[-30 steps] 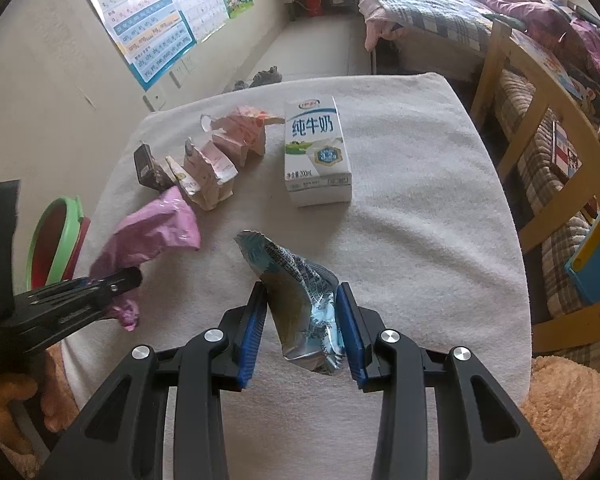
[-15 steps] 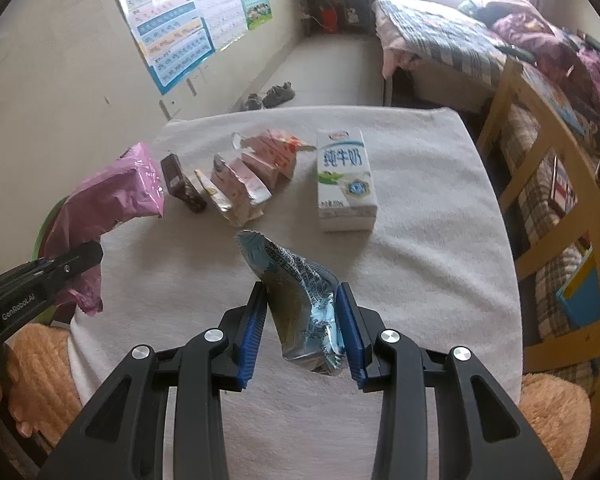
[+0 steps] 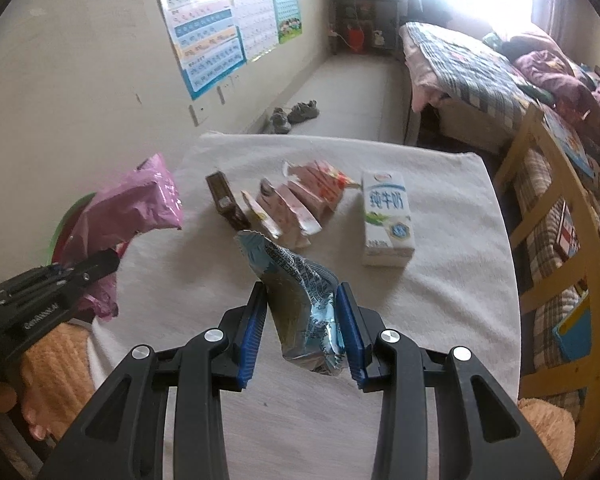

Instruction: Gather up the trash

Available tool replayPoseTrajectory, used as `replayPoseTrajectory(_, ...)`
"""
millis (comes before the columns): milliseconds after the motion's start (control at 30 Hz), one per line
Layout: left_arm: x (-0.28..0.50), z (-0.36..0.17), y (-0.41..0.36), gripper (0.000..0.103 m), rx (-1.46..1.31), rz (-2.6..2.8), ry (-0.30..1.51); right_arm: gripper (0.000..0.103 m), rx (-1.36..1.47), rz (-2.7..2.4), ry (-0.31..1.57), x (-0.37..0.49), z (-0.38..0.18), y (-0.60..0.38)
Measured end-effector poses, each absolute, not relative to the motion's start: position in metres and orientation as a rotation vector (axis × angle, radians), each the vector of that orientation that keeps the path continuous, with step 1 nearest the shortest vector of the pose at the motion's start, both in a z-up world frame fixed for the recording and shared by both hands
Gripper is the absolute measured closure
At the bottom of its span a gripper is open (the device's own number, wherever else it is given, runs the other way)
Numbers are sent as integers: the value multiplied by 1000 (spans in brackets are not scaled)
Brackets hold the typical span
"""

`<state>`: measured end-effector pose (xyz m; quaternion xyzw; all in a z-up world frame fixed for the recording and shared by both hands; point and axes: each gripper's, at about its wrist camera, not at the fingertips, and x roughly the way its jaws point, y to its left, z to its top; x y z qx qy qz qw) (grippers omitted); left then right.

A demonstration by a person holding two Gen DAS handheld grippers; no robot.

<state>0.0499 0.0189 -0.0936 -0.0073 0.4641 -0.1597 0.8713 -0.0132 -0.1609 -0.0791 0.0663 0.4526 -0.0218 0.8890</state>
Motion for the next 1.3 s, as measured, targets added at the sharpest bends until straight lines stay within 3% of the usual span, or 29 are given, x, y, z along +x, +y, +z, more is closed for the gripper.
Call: replayPoseTrajectory(1300,48,-86,134,79,-152,-107,904,67,-68,225,856,34,-36,-25)
